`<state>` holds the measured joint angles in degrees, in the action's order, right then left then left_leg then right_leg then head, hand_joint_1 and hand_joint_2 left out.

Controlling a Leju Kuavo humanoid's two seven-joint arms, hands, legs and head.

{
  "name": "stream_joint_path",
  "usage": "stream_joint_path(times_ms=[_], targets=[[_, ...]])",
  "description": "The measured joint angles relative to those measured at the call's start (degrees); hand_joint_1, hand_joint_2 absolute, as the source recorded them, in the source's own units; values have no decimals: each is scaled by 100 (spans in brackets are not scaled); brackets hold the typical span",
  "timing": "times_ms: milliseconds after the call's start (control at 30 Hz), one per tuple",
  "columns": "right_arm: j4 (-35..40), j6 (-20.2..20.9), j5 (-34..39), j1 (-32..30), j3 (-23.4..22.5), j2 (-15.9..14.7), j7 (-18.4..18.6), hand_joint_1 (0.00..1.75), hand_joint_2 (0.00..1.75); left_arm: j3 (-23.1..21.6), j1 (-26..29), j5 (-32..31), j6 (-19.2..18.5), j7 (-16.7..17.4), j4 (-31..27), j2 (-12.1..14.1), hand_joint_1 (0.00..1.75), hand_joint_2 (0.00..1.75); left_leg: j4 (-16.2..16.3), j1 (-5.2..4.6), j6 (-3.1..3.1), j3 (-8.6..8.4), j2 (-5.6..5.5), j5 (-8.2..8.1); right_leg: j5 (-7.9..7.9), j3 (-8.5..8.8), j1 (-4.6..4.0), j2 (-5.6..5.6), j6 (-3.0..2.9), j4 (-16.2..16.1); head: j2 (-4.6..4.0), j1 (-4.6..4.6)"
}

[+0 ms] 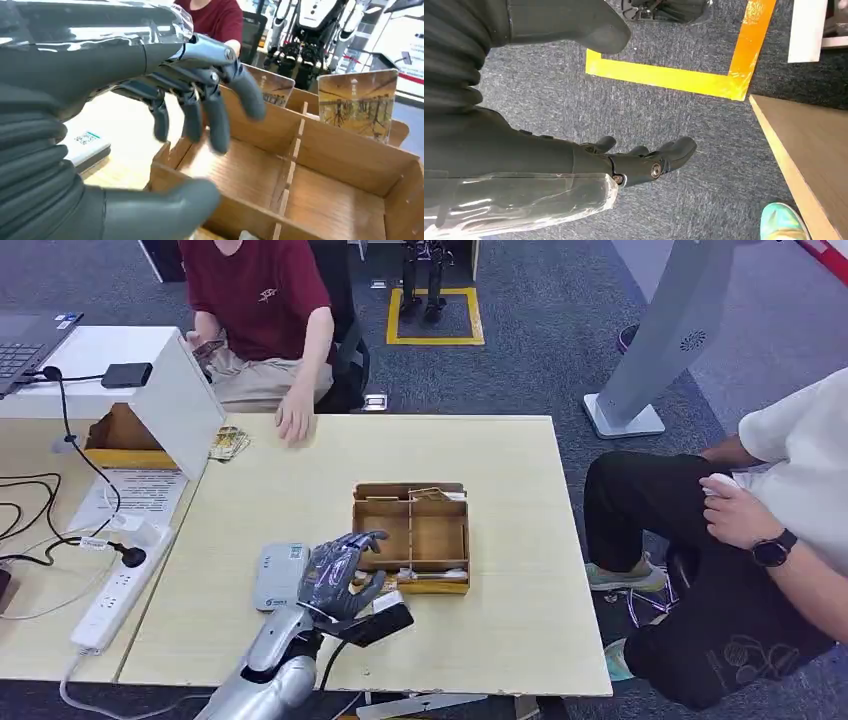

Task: Pass the card to the sensor for recognition and then transmit it.

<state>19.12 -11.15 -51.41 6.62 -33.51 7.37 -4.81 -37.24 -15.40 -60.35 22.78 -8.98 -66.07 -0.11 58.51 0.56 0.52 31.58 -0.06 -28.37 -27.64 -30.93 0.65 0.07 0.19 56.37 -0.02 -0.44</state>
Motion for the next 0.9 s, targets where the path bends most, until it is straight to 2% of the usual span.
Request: stream_joint_path(times_ms=[567, 900], targets=[[0, 0, 26, -2, 85, 0, 0, 0, 175, 55, 5, 63, 59, -48, -31, -2, 0, 175, 0, 0, 0, 0, 0, 0, 0, 0, 0, 0, 0, 1, 0, 0], [0, -2, 52, -3, 120, 4, 35, 0, 175, 66, 39, 199, 227, -157, -140, -2, 0, 175, 0, 0, 0, 1, 0, 0, 0, -1, 0, 0, 0, 2, 0, 2]])
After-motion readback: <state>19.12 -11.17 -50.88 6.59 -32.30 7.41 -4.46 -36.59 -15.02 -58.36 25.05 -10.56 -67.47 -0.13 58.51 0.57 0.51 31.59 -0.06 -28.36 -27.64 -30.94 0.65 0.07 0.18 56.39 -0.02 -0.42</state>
